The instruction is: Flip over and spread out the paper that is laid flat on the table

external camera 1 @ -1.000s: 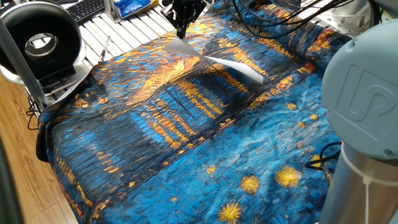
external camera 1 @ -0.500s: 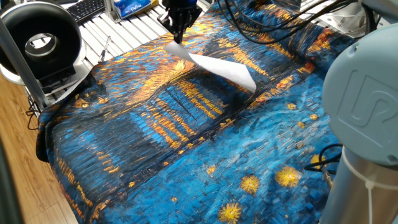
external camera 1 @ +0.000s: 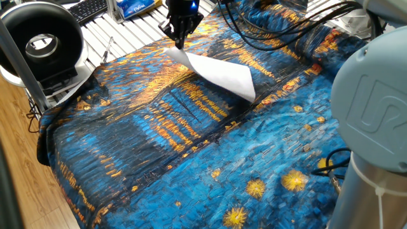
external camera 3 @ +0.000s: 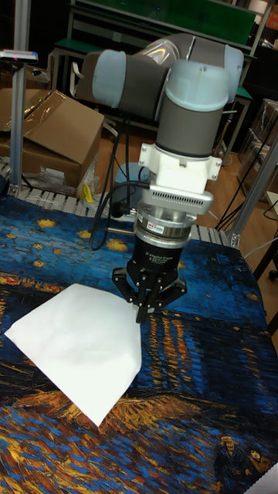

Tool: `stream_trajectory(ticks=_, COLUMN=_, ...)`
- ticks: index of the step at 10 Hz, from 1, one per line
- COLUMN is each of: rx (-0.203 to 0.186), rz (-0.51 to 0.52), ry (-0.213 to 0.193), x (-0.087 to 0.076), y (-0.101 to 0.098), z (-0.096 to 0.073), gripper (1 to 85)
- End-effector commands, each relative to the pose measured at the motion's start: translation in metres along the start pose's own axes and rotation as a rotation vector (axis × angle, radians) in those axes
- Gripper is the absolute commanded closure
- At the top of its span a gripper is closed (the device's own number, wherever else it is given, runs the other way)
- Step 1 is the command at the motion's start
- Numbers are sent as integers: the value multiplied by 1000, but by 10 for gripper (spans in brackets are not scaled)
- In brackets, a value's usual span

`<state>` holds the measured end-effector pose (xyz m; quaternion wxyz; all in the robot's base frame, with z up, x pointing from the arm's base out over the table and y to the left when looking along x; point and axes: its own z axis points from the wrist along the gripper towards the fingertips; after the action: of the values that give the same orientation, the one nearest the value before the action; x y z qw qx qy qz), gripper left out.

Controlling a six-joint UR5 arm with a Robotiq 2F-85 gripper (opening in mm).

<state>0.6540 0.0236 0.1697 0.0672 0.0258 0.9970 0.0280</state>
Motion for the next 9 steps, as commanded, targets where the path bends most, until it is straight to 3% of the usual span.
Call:
stream_trajectory(ticks=1, rx=13, rz=-17, ry=-15, x=-3, y=-2, z=7, gripper=847)
stream_trajectory(ticks=5, rx=13, rz=-43, ry=-15, x=-3, y=-2, z=13, gripper=830)
stream_trajectory(ticks=9, rx=-17, rz=-88, ry=-6, x=-1, y=6, z=15, gripper=627)
